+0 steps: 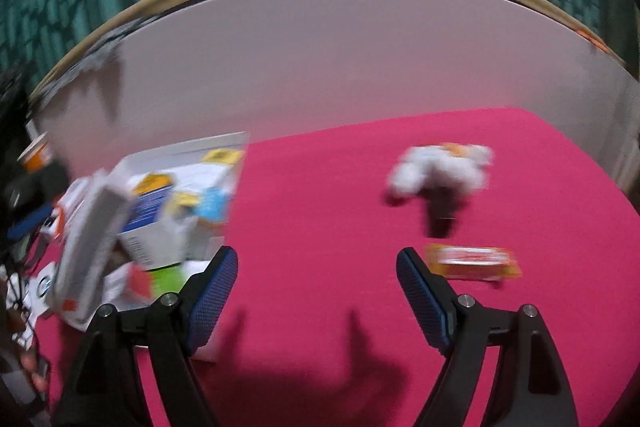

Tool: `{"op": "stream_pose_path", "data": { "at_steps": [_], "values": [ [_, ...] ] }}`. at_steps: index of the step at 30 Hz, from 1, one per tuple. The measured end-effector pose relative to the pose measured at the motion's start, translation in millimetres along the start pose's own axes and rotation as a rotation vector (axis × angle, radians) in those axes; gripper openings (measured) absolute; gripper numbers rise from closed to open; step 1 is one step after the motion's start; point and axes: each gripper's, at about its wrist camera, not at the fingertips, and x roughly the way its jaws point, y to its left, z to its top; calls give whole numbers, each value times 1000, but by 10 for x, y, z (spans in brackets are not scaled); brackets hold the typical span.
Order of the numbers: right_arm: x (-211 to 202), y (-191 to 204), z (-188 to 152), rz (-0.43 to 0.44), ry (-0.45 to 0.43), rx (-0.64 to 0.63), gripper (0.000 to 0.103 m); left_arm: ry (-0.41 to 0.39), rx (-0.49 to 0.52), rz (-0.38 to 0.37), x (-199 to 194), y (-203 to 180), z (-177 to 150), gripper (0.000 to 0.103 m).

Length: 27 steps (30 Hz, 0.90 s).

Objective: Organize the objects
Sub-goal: 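Move both grippers back toward the yellow candy bar and small black item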

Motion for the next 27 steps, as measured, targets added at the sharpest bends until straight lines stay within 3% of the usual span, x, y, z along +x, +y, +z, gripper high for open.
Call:
{"op": "stream_pose_path", "data": {
  "at_steps": [6,10,13,21,24,26,27],
  "values": [
    [102,-834,33,-69,35,-18,87,115,128,-90,244,-465,-233,103],
    [187,-1156,10,-34,59,-117,87,182,225,-123,391,-751,-400,103],
    [282,-1198,27,12,89,-202,88,209,262,-131,481,-903,-469,103],
    [700,-941,91,124,187,-483,88,240,225,-115,651,-984,-479,103],
    [872,-971,78,162,252,-507,88,253,202,-101,725,-981,-482,103],
    [899,-1025,77,196,265,-489,86,264,191,-99,776,-967,-480,103],
    [887,-1053,72,219,274,-481,74,271,191,-98,812,-969,-481,103]
  ]
}}
